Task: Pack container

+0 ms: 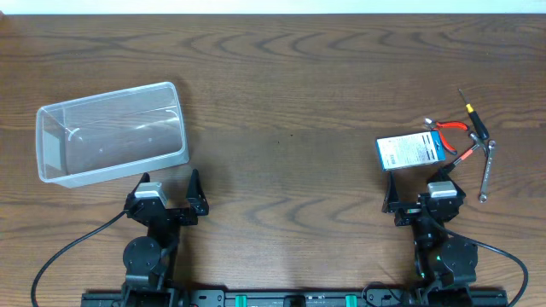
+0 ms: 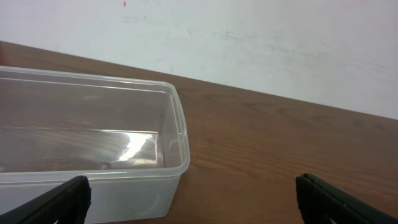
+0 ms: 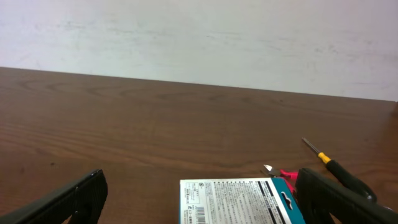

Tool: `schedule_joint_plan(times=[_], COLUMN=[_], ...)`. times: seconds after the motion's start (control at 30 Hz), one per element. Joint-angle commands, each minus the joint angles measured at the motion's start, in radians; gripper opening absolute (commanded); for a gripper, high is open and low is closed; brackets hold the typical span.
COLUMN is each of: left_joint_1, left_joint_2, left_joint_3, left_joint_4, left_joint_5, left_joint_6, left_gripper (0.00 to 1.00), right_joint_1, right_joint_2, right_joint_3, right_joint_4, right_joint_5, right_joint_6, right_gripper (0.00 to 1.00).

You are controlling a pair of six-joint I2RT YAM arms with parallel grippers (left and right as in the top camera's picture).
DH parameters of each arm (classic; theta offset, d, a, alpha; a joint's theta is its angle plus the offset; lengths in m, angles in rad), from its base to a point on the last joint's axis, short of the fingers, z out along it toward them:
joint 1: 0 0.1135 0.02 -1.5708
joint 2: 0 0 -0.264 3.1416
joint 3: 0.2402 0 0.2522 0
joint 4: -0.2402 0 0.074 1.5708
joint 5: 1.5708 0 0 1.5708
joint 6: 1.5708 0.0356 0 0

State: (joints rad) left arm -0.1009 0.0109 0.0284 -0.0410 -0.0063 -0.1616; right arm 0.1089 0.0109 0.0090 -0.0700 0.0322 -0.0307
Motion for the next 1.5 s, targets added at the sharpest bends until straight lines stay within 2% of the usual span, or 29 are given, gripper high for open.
schedule_joint_plan(times=[0.0, 0.57, 0.67, 0.73, 0.87, 1.07, 1.17, 1.33, 1.47], left_joint_1=[-0.003, -0.001, -0.002, -0.002, -0.002, -0.001, 0.007, 0.101, 0.217], left_joint_2=[-0.007, -0.007, -0.006, 0.005, 0.102, 0.469, 0.658, 0.962, 1.118], left_joint_3=[-0.024, -0.024, -0.018, 0.014, 0.16, 0.513, 0.685, 0.993, 1.181], left_joint_4=[-0.032, -0.024, -0.022, -0.026, -0.037, -0.126, -0.219, -0.53, -0.813], left_joint_5=[-0.004, -0.016, -0.016, -0.016, -0.06, -0.191, -0.249, -0.253, -0.238], left_joint_6=[-0.013, -0.017, -0.136, -0.17, -0.142, -0.002, 0.0, -0.043, -0.046], left_gripper=[0.98, 0.98, 0.98, 0.98, 0.98, 0.98, 0.98, 0.98, 0.98], right_joint_1=[0.01, 0.01, 0.01, 0.01, 0.01, 0.01, 0.01, 0.01, 0.01], right_joint_2=[-0.006, -0.006, -0.006, -0.004, 0.035, 0.301, 0.499, 0.88, 1.112], right_joint_3=[-0.003, -0.003, -0.003, 0.0, 0.08, 0.327, 0.476, 0.832, 1.09], right_joint_4=[-0.002, 0.005, 0.046, 0.083, 0.076, -0.063, -0.156, -0.463, -0.696], right_joint_5=[-0.006, -0.036, -0.068, -0.123, -0.152, -0.153, -0.157, -0.209, -0.209], right_joint_6=[-0.008, -0.006, 0.055, 0.104, 0.127, 0.105, 0.075, -0.003, -0.003], right_gripper=[0.99, 0.99, 0.99, 0.99, 0.99, 0.99, 0.99, 0.99, 0.99])
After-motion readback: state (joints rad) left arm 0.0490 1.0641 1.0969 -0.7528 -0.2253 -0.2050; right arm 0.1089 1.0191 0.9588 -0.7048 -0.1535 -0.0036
